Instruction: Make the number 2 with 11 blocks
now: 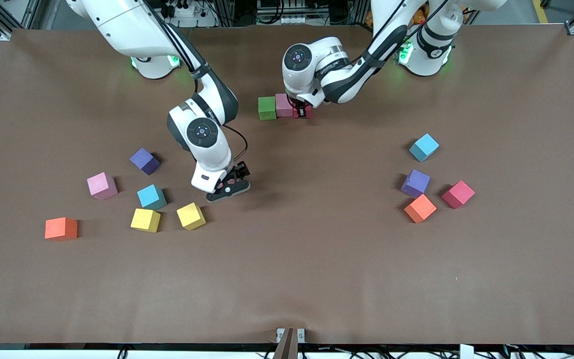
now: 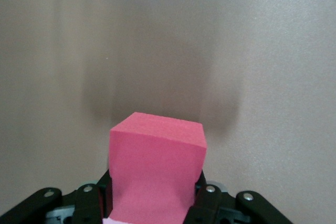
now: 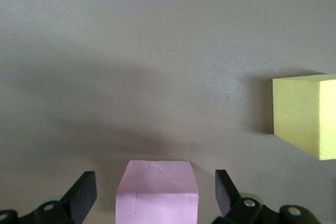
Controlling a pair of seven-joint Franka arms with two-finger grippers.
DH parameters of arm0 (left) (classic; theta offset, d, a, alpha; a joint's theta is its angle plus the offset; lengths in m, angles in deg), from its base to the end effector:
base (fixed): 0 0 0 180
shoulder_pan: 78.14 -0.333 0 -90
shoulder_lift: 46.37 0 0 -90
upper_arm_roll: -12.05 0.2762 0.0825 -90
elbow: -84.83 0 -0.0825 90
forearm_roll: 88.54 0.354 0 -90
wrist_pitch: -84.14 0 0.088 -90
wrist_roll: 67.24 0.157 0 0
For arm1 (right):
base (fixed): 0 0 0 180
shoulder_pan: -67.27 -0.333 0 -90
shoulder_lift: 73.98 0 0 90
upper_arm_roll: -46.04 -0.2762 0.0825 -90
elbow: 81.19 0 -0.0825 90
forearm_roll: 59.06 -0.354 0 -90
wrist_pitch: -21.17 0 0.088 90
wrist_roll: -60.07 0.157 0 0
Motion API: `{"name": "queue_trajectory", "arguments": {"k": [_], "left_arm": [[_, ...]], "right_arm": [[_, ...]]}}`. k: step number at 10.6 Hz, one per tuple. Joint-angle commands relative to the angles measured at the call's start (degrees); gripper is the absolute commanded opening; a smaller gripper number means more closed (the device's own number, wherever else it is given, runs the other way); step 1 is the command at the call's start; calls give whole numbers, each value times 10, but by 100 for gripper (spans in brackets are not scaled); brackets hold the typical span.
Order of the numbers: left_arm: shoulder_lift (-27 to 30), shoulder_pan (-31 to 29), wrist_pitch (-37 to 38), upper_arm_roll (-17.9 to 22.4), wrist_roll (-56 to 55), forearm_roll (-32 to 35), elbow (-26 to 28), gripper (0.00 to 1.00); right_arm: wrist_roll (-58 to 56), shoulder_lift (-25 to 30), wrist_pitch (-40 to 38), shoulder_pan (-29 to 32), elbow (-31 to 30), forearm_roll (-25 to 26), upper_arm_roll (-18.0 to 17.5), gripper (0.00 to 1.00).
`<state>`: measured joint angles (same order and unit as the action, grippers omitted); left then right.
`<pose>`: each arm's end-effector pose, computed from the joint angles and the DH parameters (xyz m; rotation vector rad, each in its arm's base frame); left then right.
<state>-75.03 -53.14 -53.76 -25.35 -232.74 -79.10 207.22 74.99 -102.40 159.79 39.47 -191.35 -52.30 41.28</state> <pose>0.2253 -0.4697 0.1459 -1.9359 -2.2299 0.1986 0.4982 0.3135 0.1698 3.0498 0.5965 0.0294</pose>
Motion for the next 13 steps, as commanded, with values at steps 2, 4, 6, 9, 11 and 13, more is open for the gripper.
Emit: {"name": "queue_trajectory", "arguments": {"k": [2, 4, 6, 9, 11, 13], "left_arm": [[-3, 16, -9, -10, -257, 40, 4, 49], [-9, 16, -9, -10, -257, 40, 3, 53], [-10, 14, -9, -10, -256, 40, 1, 59], [-11, 16, -8, -9, -252, 40, -1, 100], [-11, 15, -7, -10, -251, 40, 0, 100], [-8, 16, -3, -11, -250, 41, 1, 100]], "right_arm": [[-35, 16, -1, -5, -25, 8, -2, 100], [-35, 21, 19, -5, -47, 8, -3, 100], [-36, 26, 44, -4, -73, 8, -2, 100], [-35, 26, 45, -4, -87, 7, -2, 100], [-31, 27, 45, -5, -91, 7, -3, 100], [-26, 27, 45, -5, -90, 7, -3, 38]]}}
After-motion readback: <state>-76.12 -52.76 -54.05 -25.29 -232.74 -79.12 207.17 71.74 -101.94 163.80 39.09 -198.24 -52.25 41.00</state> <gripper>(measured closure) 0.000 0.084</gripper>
